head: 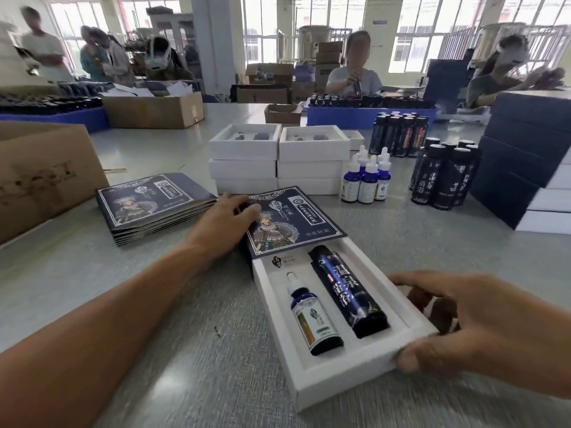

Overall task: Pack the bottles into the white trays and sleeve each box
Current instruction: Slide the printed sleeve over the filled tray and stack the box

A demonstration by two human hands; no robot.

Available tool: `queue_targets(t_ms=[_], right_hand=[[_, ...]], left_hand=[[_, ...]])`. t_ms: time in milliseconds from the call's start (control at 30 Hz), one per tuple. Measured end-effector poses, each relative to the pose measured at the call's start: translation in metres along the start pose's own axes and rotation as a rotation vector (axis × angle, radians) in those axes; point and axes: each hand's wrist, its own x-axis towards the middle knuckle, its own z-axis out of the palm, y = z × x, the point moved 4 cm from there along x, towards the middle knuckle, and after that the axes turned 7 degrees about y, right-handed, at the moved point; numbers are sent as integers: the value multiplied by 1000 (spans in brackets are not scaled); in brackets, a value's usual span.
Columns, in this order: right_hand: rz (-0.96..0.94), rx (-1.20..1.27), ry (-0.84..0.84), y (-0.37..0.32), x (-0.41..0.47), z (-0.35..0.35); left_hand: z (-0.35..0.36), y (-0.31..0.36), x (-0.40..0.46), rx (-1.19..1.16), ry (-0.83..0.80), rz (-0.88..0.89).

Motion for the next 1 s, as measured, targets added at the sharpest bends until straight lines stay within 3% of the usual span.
queue_targets(t_ms=[467,1000], right_hand=[[2,-191,256,-11,8,16],[96,-384,447,-8,21,22]], left_hand=[[4,1,2,-14,26,-36],[21,17,-13,-63,-128,26]])
